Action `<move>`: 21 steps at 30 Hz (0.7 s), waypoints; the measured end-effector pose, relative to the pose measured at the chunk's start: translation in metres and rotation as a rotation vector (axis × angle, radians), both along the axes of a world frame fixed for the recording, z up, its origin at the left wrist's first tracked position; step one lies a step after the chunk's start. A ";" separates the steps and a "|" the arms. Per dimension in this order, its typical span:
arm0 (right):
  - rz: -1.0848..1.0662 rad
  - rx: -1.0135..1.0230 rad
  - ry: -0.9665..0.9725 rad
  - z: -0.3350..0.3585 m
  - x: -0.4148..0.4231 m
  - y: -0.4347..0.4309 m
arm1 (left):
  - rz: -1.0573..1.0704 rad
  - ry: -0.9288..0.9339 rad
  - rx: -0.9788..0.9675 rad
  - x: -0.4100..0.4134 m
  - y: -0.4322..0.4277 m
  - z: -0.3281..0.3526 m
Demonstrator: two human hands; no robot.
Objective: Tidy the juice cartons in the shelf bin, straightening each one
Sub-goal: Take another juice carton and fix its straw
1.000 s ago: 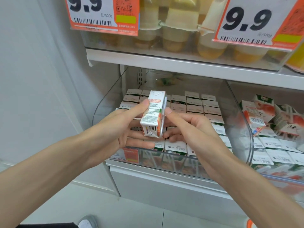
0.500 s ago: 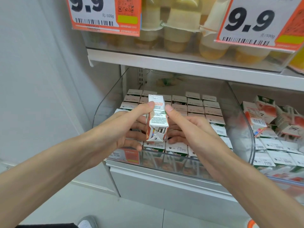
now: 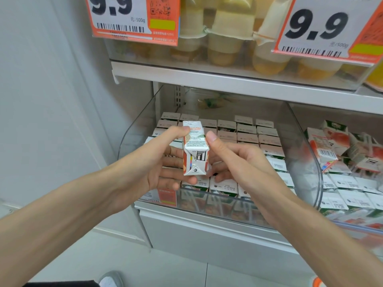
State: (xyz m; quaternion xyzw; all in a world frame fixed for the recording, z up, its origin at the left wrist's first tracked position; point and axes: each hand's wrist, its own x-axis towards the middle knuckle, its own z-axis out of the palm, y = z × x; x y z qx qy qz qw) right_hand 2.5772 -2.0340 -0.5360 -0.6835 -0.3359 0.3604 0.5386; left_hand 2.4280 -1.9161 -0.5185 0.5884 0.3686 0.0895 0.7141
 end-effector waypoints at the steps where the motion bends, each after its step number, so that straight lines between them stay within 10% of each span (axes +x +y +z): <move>1: -0.006 0.014 0.004 0.000 0.000 0.000 | 0.008 0.002 0.003 0.000 0.000 0.000; 21: -0.033 0.065 -0.006 -0.007 0.007 -0.004 | 0.090 -0.114 0.097 -0.005 0.003 -0.008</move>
